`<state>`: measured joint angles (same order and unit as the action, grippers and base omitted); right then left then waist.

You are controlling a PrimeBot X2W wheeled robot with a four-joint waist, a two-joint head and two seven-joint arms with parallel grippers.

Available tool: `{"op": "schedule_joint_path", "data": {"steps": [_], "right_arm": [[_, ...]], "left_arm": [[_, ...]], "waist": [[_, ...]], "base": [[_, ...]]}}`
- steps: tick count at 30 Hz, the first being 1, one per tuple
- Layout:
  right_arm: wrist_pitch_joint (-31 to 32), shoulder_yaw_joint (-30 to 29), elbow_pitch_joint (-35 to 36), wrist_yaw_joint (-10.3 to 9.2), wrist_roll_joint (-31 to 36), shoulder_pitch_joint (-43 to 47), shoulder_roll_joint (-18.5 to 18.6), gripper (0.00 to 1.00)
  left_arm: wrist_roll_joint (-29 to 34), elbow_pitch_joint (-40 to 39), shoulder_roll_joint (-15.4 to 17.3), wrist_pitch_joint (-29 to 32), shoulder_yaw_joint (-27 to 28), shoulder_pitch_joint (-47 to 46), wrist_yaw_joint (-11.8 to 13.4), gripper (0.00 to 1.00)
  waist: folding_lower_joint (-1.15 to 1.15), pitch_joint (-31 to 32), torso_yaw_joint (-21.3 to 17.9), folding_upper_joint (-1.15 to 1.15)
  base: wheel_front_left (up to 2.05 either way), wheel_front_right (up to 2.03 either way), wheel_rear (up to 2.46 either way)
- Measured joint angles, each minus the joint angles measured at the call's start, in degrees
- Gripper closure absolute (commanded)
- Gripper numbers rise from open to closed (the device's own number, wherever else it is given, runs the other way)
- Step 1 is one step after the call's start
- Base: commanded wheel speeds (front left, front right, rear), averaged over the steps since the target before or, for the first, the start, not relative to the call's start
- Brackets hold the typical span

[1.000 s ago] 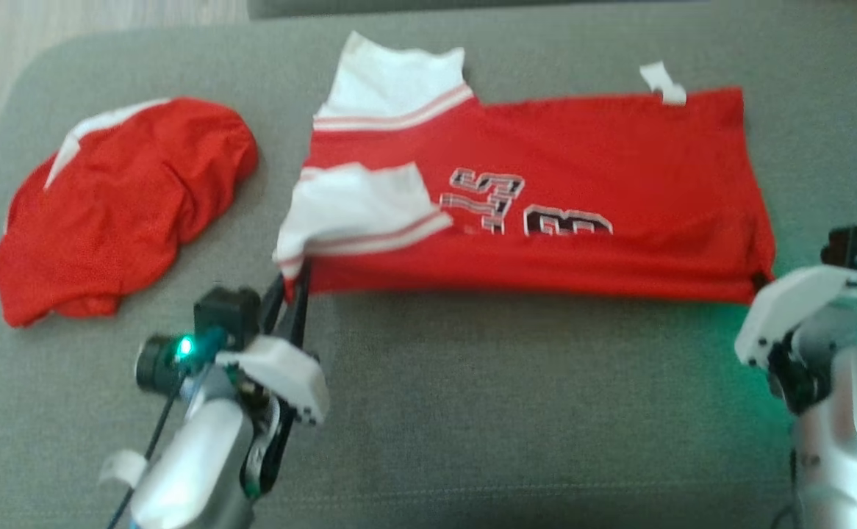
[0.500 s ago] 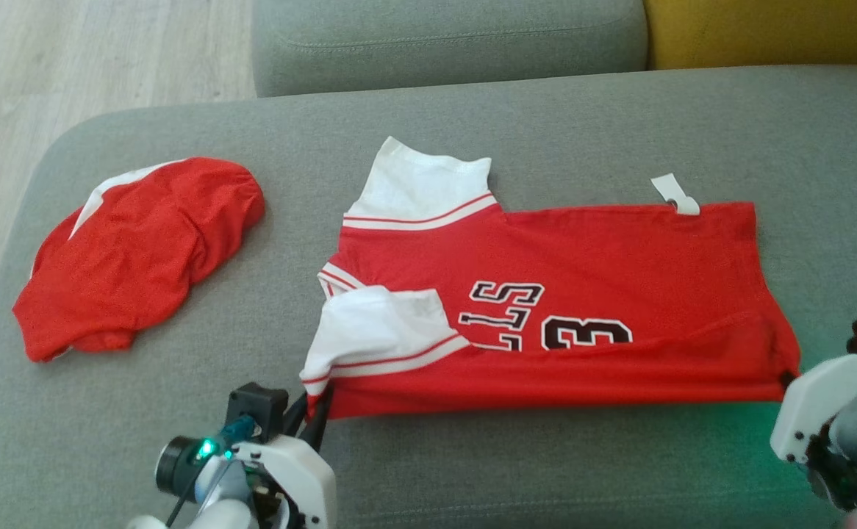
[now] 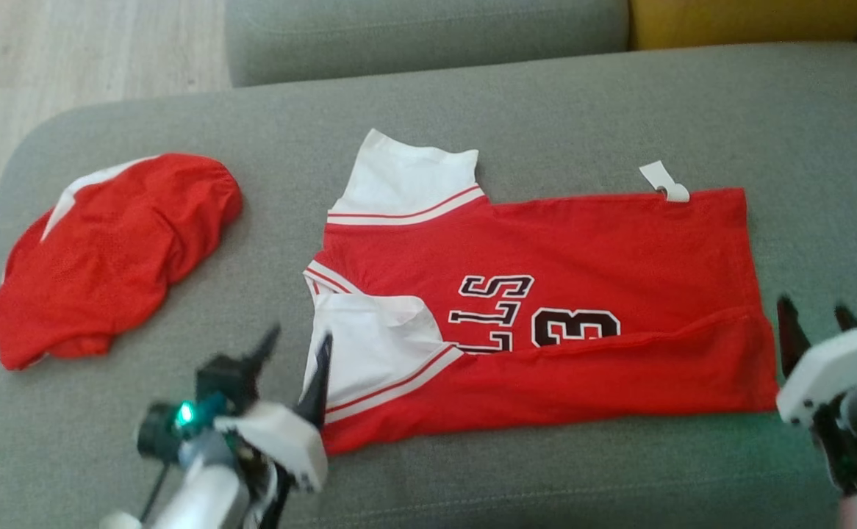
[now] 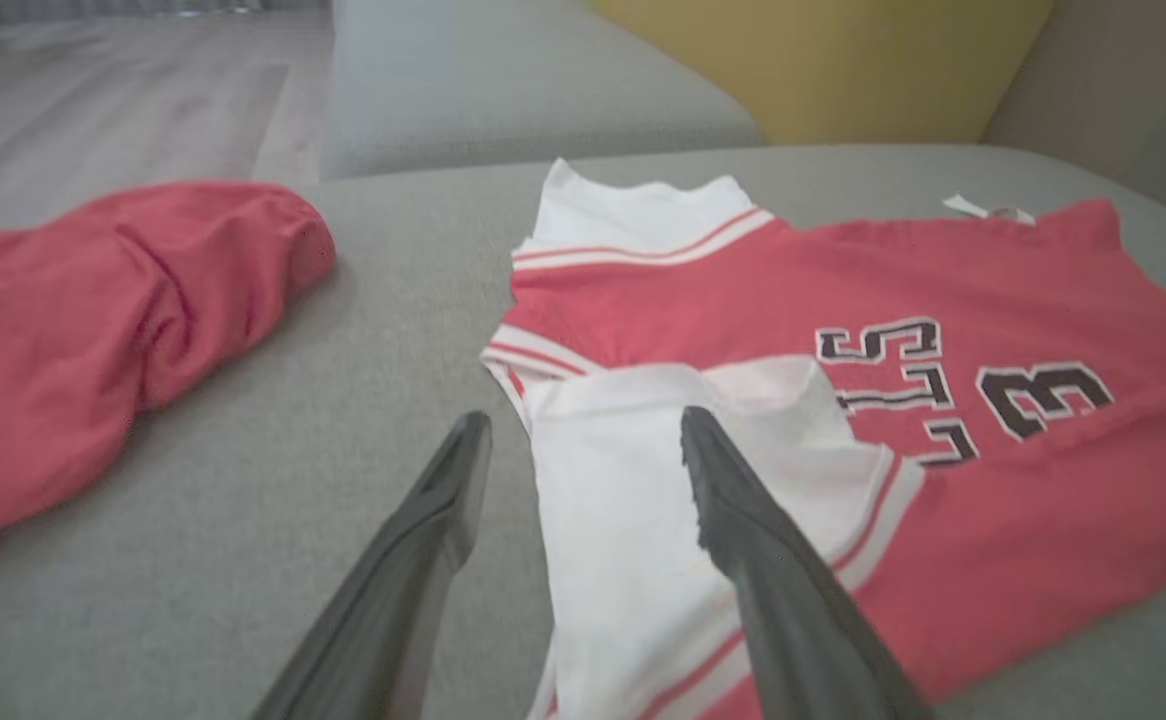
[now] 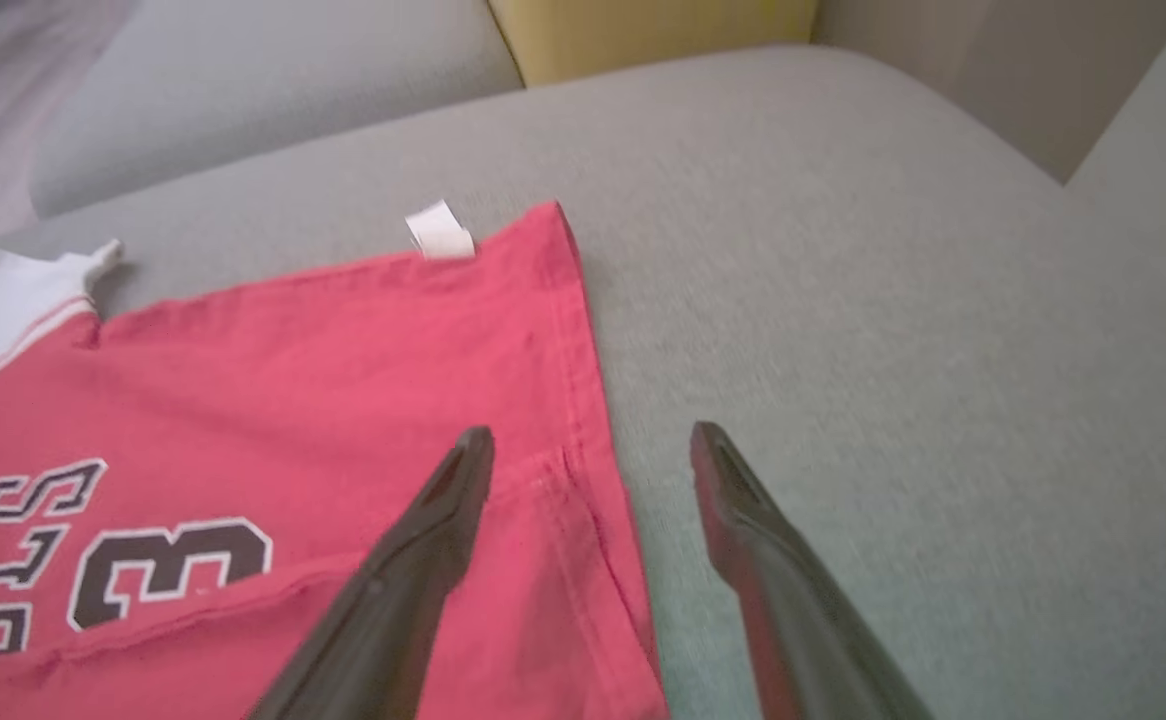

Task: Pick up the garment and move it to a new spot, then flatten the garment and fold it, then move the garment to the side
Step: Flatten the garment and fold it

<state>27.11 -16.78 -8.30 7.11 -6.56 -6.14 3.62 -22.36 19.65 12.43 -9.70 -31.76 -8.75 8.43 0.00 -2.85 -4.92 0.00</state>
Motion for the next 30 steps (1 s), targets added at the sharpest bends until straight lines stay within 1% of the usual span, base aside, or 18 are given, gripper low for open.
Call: {"op": "schedule_joint_path", "data": {"steps": [1,4,6,8,11,14,15,17,19,23,27,30], "right_arm": [[-1.3,0.5,0.2,0.00,0.0,-0.6,-0.1,0.00],[-5.0,2.0,0.9,0.00,0.0,-2.9,-0.2,0.00],[-7.1,2.8,1.2,0.00,0.0,-4.6,-0.3,0.00],[-8.8,3.8,1.3,0.00,0.0,-6.4,-0.3,0.00],[-11.1,5.5,1.3,0.00,0.0,-9.3,-0.4,0.00],[-12.9,7.3,1.1,0.00,0.0,-13.1,-0.5,0.00],[-13.4,7.8,1.0,0.00,0.1,-14.5,-0.5,0.00],[-14.5,9.3,0.9,0.00,0.1,-17.5,-0.5,0.00],[-15.6,11.1,0.4,0.00,0.1,-20.8,-0.5,0.00],[-17.2,13.9,-0.2,0.00,-0.6,-25.4,-0.5,0.00],[-18.7,16.1,-1.6,0.00,-2.0,-27.9,-0.6,0.00],[-19.6,17.1,-2.1,0.00,-2.6,-28.8,-0.6,0.00]], "left_arm": [[0.0,-0.5,0.0,-0.7,0.5,-0.8,0.0,0.00],[-0.6,-2.0,0.1,-1.6,1.4,-4.4,-1.3,0.00],[-1.0,-2.4,0.4,-1.4,1.5,-7.5,-2.6,0.00],[-0.7,-2.3,1.4,0.1,1.1,-11.8,-4.4,0.00],[-1.3,-0.8,2.2,4.3,1.1,-19.6,-8.2,0.00],[-2.6,2.2,2.8,10.6,0.5,-28.3,-12.8,0.00],[-3.6,3.4,3.2,13.1,0.0,-31.2,-14.0,0.00],[-4.2,6.0,4.8,18.0,-2.3,-37.0,-15.4,0.00],[-6.3,8.7,6.5,22.7,-4.2,-42.2,-15.6,0.00],[-11.8,10.2,11.6,28.8,-11.6,-50.0,-15.6,0.00],[-16.0,11.9,16.1,30.7,-17.8,-55.4,-15.6,0.00],[-18.2,14.2,18.0,30.4,-20.4,-57.4,-15.6,0.00]], "waist": [[0.00,-0.3,-0.1,0.00],[0.00,-1.5,-0.5,0.00],[0.00,-2.6,-0.8,0.00],[0.00,-3.9,-1.1,0.00],[0.00,-6.3,-1.6,0.00],[0.00,-9.0,-2.5,0.00],[0.00,-10.0,-2.9,0.00],[0.00,-12.1,-3.7,0.00],[0.02,-14.4,-4.8,0.00],[0.02,-18.4,-7.4,0.00],[0.03,-21.9,-10.3,0.00],[0.01,-23.7,-12.5,0.00]], "base": [[0.00,0.00,0.00],[0.00,0.00,0.00],[0.00,0.00,0.00],[0.00,0.00,0.00],[0.00,0.00,0.00],[0.00,0.00,0.00],[0.00,0.00,0.00],[0.00,0.00,0.00],[0.00,0.00,0.00],[0.00,0.00,0.00],[0.00,0.00,0.00],[0.00,0.00,0.00]]}}
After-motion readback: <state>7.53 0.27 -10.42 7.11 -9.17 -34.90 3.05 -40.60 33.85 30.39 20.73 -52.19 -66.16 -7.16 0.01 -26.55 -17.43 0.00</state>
